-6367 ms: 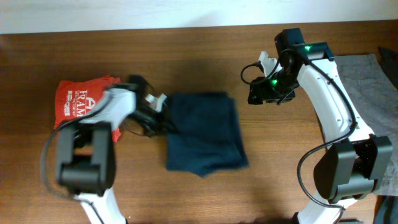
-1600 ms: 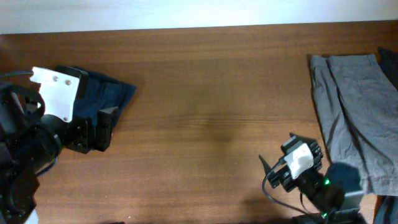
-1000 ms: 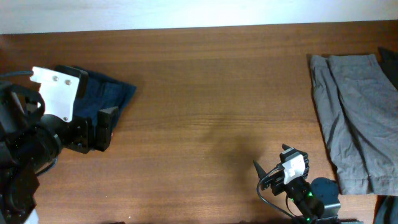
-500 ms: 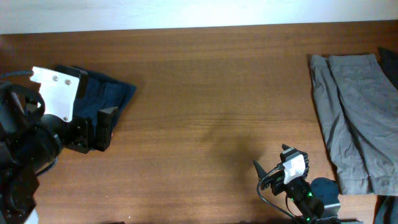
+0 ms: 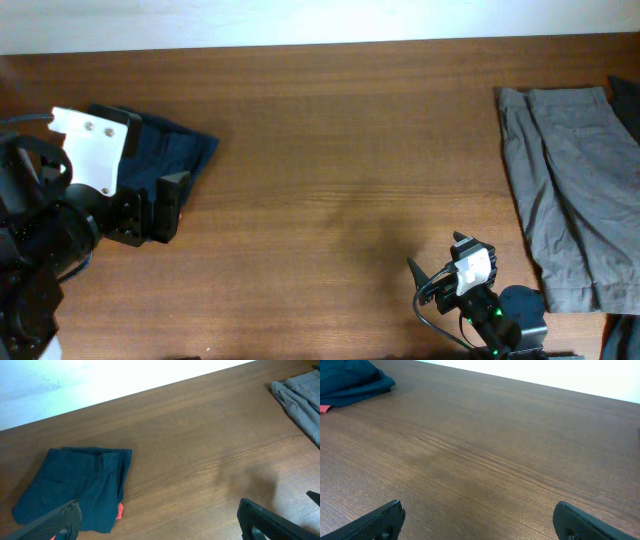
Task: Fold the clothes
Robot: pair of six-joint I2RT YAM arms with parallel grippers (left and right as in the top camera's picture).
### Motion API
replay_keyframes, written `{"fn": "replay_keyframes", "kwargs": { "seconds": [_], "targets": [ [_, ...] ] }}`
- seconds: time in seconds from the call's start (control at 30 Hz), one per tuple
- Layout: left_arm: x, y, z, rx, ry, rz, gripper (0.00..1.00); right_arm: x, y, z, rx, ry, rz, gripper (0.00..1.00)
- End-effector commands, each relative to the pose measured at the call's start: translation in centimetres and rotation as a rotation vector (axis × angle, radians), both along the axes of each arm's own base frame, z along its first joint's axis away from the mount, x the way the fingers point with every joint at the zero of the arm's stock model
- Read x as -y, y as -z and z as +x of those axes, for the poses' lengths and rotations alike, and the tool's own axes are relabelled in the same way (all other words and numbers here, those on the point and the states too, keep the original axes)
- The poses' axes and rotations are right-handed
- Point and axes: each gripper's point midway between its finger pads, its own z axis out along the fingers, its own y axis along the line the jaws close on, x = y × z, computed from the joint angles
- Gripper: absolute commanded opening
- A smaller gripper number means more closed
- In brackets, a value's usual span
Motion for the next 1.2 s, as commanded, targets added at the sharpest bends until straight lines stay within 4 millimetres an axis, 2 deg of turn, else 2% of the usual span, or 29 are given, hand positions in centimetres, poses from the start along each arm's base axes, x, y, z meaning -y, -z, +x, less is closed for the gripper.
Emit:
{"fn": "replay_keyframes", "kwargs": {
  "seconds": [0.0,0.13,0.27,0.37,0.53,0.87,1.17],
  "targets": [
    [0.1,0.1,0.0,-0.003,0.014,0.006,0.99,0.0,0.1,0.1,0.003,0.008,0.008,0.99],
    [-0.3,-0.2,0.6,0.022,-0.006,0.026,0.99,0.0,0.1,0.1,0.003,0.008,0.008,0.99],
    [0.5,-1.0,2.0,0.124,0.04,0.001,0.99,0.0,0.1,0.1,0.003,0.008,0.008,0.99],
    [0.8,-0.4,3.1,0.209,0.061,-0.003,0.99,0.0,0.1,0.1,0.003,0.008,0.008,0.99],
    [0.8,3.7,3.7,0.309,0.065,0.009,0.99,0.0,0.1,0.1,0.003,0.008,0.008,0.99],
    [1.0,11.9,-0.3,0.523,0.062,0.041,0.99,0.0,0.1,0.1,0.003,0.008,0.008,0.99],
    [1.3,17.9,-2.0,0.648,0.064,0.057,0.99,0.0,0.1,0.1,0.003,0.008,0.008,0.99]
  ]
}}
